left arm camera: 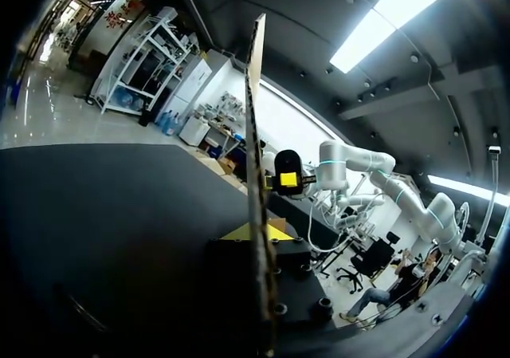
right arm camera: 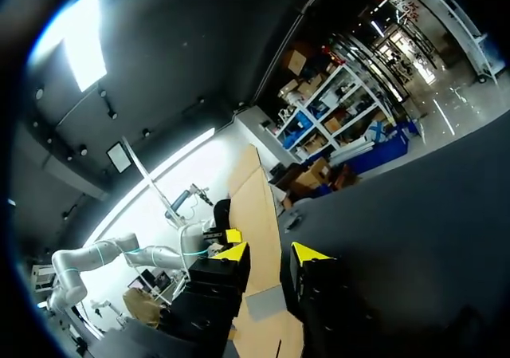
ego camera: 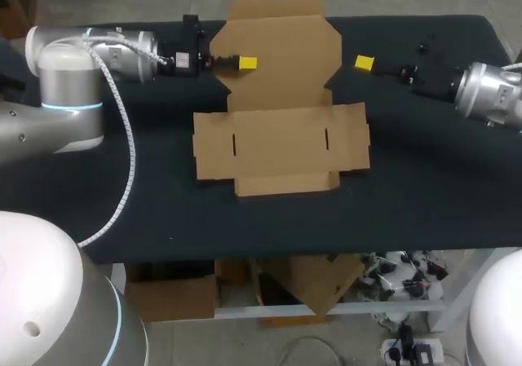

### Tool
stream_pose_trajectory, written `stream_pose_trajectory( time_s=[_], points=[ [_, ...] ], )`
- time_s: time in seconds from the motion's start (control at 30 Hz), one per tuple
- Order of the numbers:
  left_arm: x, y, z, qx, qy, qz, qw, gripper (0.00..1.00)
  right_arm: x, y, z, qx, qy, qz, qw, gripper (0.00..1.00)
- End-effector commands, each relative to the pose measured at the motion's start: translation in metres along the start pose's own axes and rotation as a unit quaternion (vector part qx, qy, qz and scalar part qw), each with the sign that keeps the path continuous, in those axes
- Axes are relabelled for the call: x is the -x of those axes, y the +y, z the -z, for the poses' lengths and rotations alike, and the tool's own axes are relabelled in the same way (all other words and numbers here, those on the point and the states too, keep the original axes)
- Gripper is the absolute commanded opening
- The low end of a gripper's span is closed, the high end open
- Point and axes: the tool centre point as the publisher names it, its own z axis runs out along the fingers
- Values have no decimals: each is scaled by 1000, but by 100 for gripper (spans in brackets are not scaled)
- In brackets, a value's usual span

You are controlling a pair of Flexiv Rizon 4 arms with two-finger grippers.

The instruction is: Assemble the packaging by folding the flat box into shape, placing the metal phone stand inside, and closing the box properly

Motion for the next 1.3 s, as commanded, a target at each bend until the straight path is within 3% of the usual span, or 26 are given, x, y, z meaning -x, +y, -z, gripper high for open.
stream_pose_trajectory(
  time_s=[0.03, 0.1, 0.17, 0.2, 0.6, 0.93, 1.13, 1.3],
  points=[
    [5, -4, 1, 2, 4, -3, 1000, 0, -17, -4, 24, 5, -43, 10, 999, 31],
    [7, -5, 1, 2, 3, -5, 1000, 0, -20, -6, 29, 5, -51, 16, 999, 22],
    [8, -6, 1, 2, 3, -6, 1000, 0, -24, -8, 36, 3, -55, 28, 998, 2],
    [9, -7, 1, 2, 4, -7, 1000, 0, -26, -9, 39, -1, -62, 35, 997, 0],
    [12, -16, -3, 6, 12, -25, 1000, 0, -49, -34, 76, -23, -94, 101, 990, 0],
    [12, -21, -6, 6, 13, -29, 999, 0, -65, -64, 86, -69, -121, 158, 978, 0],
    [9, -24, -5, 5, 12, -29, 999, 0, -73, -81, 91, -60, -123, 179, 974, 0],
    [9, -24, -5, 5, 12, -29, 999, 0, -73, -81, 91, -60, -123, 179, 974, 0]
  ],
)
